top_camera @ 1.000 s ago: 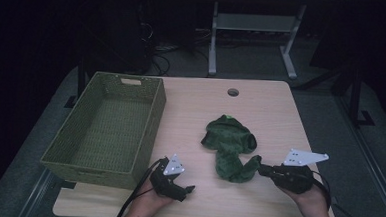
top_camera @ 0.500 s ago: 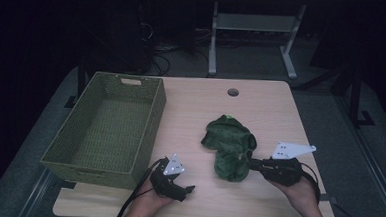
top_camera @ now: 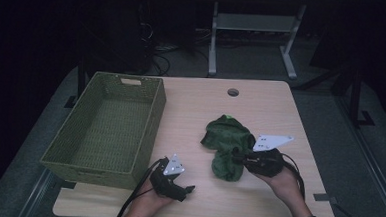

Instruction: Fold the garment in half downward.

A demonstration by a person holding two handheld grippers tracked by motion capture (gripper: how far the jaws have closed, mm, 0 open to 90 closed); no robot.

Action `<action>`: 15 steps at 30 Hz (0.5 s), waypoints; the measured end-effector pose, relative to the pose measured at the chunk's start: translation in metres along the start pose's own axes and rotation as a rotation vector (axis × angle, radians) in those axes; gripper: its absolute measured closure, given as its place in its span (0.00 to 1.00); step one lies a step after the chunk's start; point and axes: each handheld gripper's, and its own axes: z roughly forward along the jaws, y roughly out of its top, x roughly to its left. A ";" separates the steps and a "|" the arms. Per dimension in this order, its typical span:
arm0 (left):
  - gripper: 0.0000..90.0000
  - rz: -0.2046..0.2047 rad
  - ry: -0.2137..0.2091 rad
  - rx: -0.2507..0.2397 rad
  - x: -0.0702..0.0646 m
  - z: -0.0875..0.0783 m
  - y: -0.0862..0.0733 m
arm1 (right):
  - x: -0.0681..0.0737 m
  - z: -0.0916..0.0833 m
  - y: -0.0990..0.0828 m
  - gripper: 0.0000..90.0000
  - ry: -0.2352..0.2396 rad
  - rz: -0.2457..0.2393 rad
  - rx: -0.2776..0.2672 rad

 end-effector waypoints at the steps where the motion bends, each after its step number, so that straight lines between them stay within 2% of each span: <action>1: 0.14 0.001 0.000 0.000 0.000 0.000 0.000 | -0.001 0.003 0.001 0.93 0.003 -0.002 -0.004; 7: 0.14 0.000 0.000 0.000 0.000 0.000 0.000 | -0.004 0.021 0.003 0.91 0.018 0.023 0.021; 11: 0.14 0.001 0.000 0.000 0.000 0.000 0.000 | -0.005 0.027 0.005 0.86 0.021 0.036 0.011; 14: 0.14 0.003 0.001 0.000 0.000 0.000 0.000 | -0.007 0.027 0.005 0.88 0.007 0.031 -0.002; 15: 0.14 0.003 0.001 0.000 0.000 0.000 0.000 | -0.007 0.027 0.005 0.90 0.002 0.046 -0.002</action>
